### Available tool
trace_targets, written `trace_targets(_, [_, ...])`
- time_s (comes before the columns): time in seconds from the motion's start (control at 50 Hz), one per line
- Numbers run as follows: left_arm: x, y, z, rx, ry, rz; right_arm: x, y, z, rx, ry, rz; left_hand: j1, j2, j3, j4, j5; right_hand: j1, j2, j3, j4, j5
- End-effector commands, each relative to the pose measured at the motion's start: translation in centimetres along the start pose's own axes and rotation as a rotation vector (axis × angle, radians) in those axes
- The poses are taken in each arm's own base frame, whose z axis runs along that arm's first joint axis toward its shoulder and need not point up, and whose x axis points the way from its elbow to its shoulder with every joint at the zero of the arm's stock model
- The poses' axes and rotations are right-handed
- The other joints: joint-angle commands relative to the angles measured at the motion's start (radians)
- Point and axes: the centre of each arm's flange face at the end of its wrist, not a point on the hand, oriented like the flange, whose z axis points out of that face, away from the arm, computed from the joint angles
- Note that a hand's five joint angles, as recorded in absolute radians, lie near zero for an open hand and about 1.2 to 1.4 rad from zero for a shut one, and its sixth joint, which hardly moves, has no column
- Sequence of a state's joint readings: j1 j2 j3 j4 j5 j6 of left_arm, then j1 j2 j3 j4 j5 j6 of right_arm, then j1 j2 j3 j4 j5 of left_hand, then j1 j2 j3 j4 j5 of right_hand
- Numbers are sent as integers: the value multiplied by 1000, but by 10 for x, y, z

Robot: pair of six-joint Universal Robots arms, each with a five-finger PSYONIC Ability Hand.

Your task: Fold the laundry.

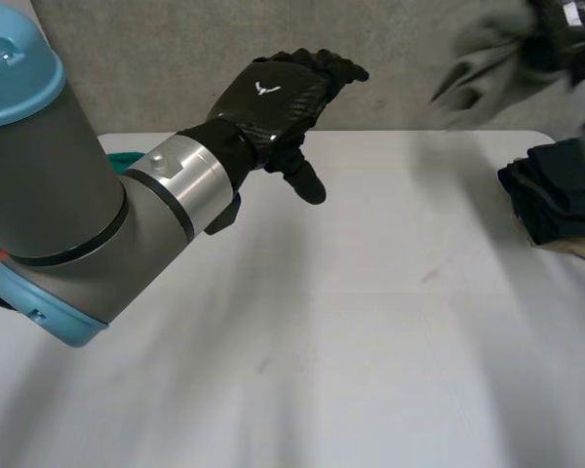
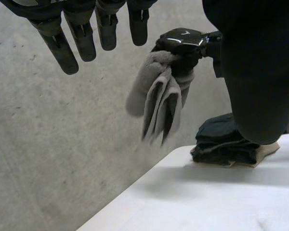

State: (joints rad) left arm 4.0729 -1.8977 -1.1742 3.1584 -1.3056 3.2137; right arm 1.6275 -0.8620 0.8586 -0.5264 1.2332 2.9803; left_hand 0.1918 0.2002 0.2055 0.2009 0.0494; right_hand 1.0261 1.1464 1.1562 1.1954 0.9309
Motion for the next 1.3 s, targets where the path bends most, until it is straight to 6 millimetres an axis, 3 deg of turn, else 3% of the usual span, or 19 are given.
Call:
trace_targets(0.02, [12,5,-2,-13,46,-6,94,71,-9,-5,56,-11,54,46,40,45,22,370,250,240,201,291])
trace_targets(0.06, [16,5,-3,-17,57,-14,117,112,-27,-37,57,-9,45,37,32,36,13,370,250,240,201,291])
trace_targets(0.18, [29,8,-5,-25,105,-24,146,188,-75,-126,51,13,42,34,29,33,10,370,250,240,201,291])
trace_targets(0.26, [33,9,-8,-30,119,-26,143,221,-103,-197,28,51,22,13,8,13,-10,370,250,240,201,291])
trace_targets(0.36, [36,10,-10,-33,127,-28,135,229,-118,-236,-4,71,22,13,8,13,-10,370,250,240,201,291])
trace_targets(0.48, [39,11,-10,-37,133,-30,146,212,-120,-220,3,40,22,13,8,13,-10,370,250,240,201,291])
trace_targets(0.56, [44,10,-12,-35,147,-30,150,187,-116,-236,29,46,19,10,5,10,-13,-811,-931,-941,-980,-890])
trace_targets(0.64, [48,6,-14,-25,157,-27,171,153,-119,-300,76,70,19,10,5,10,-13,-852,-972,-982,-1021,-931])
trace_targets(0.74, [48,0,-16,-10,158,-25,197,131,-138,-451,145,81,19,10,5,10,-13,-852,-972,-982,-1021,-931])
trace_targets(0.86, [48,-8,-20,9,155,-22,239,101,-164,-756,313,-206,13,5,-1,4,-19,-852,-972,-982,-1021,-931])
trace_targets(0.96, [43,-21,-21,44,135,-7,254,70,-150,-810,446,-483,10,2,-4,1,-22,-852,-972,-982,-1021,-931])
trace_targets(1.04, [23,-40,-19,119,46,19,215,36,-101,-545,422,-498,4,-4,-10,-5,-28,-852,-972,-982,-1021,-931])
trace_targets(1.08, [1,-46,-16,146,-47,34,184,0,-85,-381,383,-469,1,-7,-13,-8,-31,-852,-972,-982,-1021,-931])
trace_targets(1.14, [-56,-47,-11,161,-272,74,137,-38,-78,-179,274,-421,1,-7,-13,-8,-31,-852,-972,-982,-1021,-931])
trace_targets(1.16, [-88,-43,-12,149,-381,105,122,-43,-78,-140,234,-403,1,-7,-13,-8,-31,-852,-972,-982,-1021,-931])
trace_targets(1.2, [-118,-34,-12,121,-471,154,91,-48,-82,-82,143,-363,1,-7,-13,-8,-31,-852,-972,-982,-1021,-931])
trace_targets(1.22, [-134,-26,-11,97,-506,188,59,-53,-88,-35,55,-329,1,-7,-13,-8,-31,-852,-972,-982,-1021,-931])
trace_targets(1.28, [-185,12,-6,-2,-600,301,-7,-52,-110,-24,-110,-247,1,-7,-13,-8,-31,-852,-972,-982,-1021,-931])
trace_targets(1.3, [-210,33,-4,-51,-640,351,-19,-51,-116,-34,-138,-230,1,-7,-13,-8,-31,-852,-972,-982,-1021,-931])
